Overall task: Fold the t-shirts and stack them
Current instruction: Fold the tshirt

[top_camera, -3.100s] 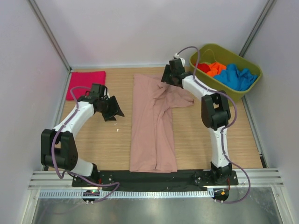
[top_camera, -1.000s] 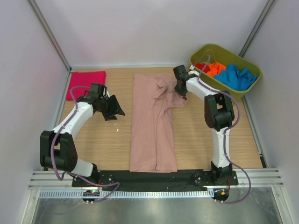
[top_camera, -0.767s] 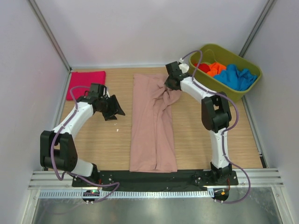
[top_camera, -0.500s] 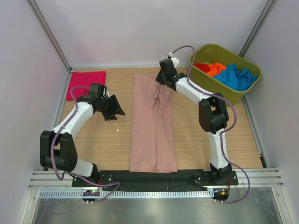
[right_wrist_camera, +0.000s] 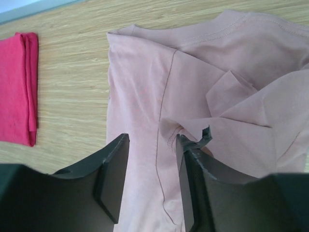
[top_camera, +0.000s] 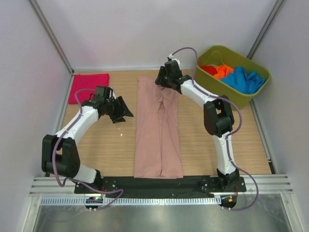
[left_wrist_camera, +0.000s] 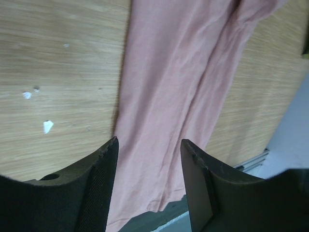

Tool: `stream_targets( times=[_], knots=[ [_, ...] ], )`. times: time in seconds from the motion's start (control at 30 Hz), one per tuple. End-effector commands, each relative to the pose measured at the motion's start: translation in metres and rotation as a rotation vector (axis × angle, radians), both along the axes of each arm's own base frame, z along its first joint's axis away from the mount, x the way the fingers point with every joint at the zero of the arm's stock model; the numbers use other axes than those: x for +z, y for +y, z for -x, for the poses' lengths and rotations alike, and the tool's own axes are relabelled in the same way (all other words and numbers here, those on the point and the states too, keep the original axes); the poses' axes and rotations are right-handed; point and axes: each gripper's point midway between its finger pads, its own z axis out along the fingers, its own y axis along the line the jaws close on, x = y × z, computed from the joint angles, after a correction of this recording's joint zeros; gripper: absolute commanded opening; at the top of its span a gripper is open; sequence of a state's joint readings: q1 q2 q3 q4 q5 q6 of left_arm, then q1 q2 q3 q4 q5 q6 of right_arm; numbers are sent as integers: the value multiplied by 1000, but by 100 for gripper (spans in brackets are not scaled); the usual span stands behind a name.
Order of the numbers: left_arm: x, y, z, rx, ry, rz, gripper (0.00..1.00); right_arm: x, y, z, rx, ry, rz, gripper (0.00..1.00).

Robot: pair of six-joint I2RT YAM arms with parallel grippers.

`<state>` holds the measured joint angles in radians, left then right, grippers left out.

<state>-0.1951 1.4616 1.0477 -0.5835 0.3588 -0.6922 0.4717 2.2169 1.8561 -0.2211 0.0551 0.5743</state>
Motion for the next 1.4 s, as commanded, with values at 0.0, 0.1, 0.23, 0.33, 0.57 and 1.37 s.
stream_targets(
  times=[0.0,0.1,0.23,0.33,0.57,1.37],
  knots=[
    [50,-32,-39,1,-162,149,55,85,-6,4,56,-118,-15,52],
    [72,-50,-68,-13,-239,189,54,92,-25,18,58,-64,15,55],
    [88,-71,-109,-13,-285,257,53,81,-38,41,99,-20,53,46],
    [92,-93,-134,-62,-358,261,52,69,-55,42,83,4,77,43],
    [69,-144,-157,-204,-451,237,47,75,-60,17,147,-42,26,49],
    [-32,-106,-160,-83,-267,126,51,17,-147,4,-60,17,395,1]
  ],
)
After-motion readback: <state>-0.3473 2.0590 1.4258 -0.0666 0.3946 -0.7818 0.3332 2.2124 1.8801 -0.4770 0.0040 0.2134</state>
